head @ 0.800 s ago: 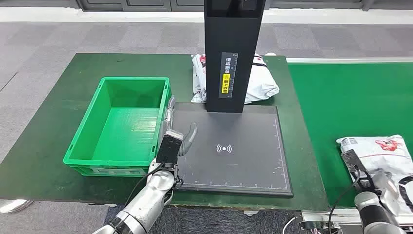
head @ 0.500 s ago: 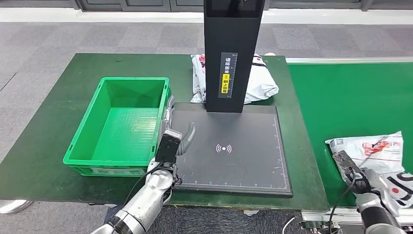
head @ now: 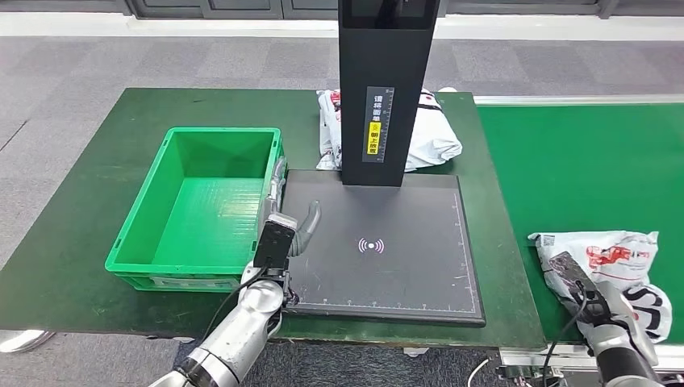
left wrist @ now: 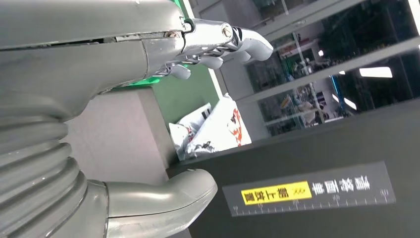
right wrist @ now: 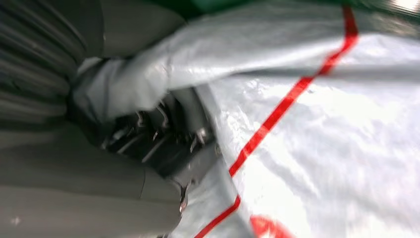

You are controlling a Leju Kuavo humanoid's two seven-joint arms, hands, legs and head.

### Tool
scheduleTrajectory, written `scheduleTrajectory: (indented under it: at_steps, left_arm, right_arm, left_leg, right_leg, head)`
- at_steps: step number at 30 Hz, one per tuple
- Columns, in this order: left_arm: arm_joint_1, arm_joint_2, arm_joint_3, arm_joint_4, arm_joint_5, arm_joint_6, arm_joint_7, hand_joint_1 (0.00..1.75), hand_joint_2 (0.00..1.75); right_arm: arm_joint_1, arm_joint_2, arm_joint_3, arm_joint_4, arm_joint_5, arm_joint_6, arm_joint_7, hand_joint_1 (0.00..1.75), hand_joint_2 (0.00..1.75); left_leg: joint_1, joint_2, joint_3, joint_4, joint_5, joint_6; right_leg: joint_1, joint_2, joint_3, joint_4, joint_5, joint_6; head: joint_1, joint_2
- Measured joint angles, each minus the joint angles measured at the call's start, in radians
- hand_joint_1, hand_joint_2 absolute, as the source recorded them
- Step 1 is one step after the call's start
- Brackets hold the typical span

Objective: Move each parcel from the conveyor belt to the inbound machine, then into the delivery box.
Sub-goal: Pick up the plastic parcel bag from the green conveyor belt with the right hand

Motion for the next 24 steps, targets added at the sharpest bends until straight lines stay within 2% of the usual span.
scheduleTrajectory:
  at_steps: [5, 9, 12, 15, 24]
  left_arm:
    - [-0.002, 0.001, 0.017, 0.001, -0.018, 0.054, 0.0, 0.0, 1.75]
    - [-0.015, 0.001, 0.029, 0.01, -0.035, 0.093, 0.0, 0.0, 1.75]
    - [-0.024, 0.001, 0.036, 0.01, -0.042, 0.105, 0.0, 0.0, 1.75]
    - [-0.03, 0.001, 0.041, 0.01, -0.045, 0.108, 0.0, 0.0, 1.75]
    - [-0.033, 0.001, 0.049, 0.01, -0.048, 0.109, 0.0, 0.0, 1.75]
  right_arm:
    - [0.035, 0.061, 0.028, -0.127, -0.152, -0.155, -0.139, 1.75, 1.75]
    - [0.091, 0.135, 0.1, -0.353, -0.354, -0.193, -0.23, 1.75, 1.75]
    - [0.137, 0.186, 0.189, -0.526, -0.431, -0.194, -0.242, 1.75, 1.75]
    - [0.167, 0.22, 0.257, -0.642, -0.444, -0.194, -0.239, 1.75, 1.75]
    - [0.2, 0.258, 0.308, -0.782, -0.447, -0.194, -0.238, 1.75, 1.75]
  left_leg:
    - [0.0, 0.0, 0.0, 0.0, 0.0, 0.0]
    - [0.001, 0.0, 0.0, 0.0, 0.001, 0.0]
    - [0.001, 0.001, 0.0, 0.0, 0.001, 0.0]
    - [0.001, -0.001, 0.0, 0.0, 0.001, 0.0]
    - [0.0, -0.002, -0.002, 0.0, 0.002, 0.001]
  right_leg:
    - [0.0, 0.0, -0.001, 0.0, 0.0, 0.0]
    - [0.001, 0.0, -0.001, 0.0, 0.0, 0.0]
    - [0.001, 0.001, -0.001, 0.0, 0.0, 0.0]
    - [0.001, 0.0, -0.001, 0.0, 0.0, 0.0]
    - [0.0, -0.002, -0.001, 0.0, 0.0, 0.0]
  head:
    - [0.0, 0.0]
    - [0.0, 0.0]
    - [0.0, 0.0]
    - [0.0, 0.0]
    - [0.0, 0.0]
